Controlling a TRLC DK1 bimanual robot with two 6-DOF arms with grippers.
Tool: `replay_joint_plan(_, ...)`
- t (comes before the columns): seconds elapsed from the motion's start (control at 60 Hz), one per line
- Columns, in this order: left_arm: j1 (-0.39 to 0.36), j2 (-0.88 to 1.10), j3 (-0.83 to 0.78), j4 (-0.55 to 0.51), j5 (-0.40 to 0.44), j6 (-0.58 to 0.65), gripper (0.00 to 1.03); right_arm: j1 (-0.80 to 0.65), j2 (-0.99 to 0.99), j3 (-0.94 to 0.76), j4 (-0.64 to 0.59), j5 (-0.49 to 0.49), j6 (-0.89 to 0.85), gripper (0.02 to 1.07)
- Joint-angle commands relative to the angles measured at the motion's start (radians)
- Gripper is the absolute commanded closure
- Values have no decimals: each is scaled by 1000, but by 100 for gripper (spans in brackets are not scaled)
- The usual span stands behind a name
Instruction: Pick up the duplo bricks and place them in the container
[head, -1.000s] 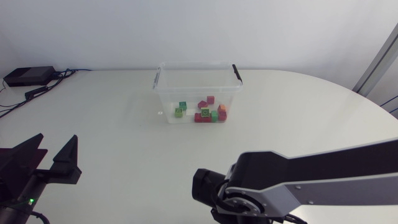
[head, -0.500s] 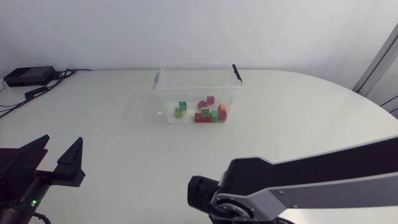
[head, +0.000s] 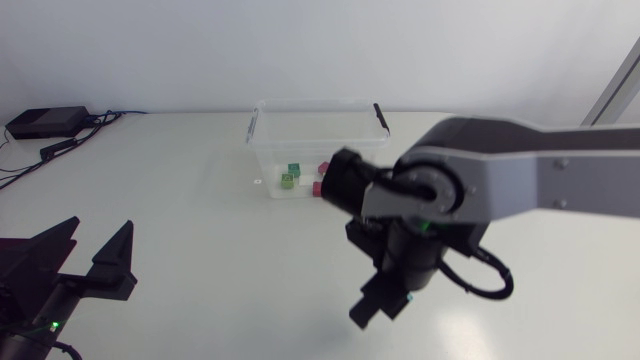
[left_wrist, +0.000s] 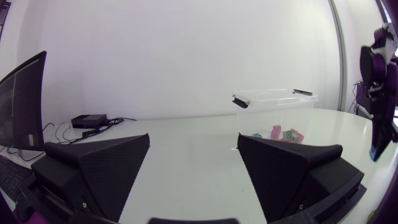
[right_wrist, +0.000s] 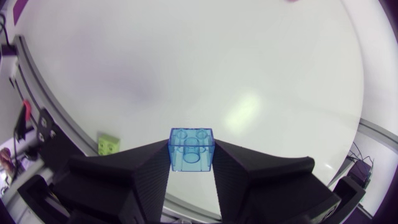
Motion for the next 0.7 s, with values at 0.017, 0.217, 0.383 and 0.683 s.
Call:
replay_joint_plan(0.017,2,-7,-16,-2,5,-17,5,-57,-13,125,-13,49,-13,70)
replay_joint_plan(0.217,2,-7,-16,-2,5,-17,5,-200,103,320,185,57,-33,69)
replay_joint_plan(0.383,2,-7,-16,-2,5,-17,5,-254,234,442,349,57,-30,70)
replay_joint_plan(0.683,2,-7,-16,-2,5,-17,5,-272,297,525,646,120,-35,70)
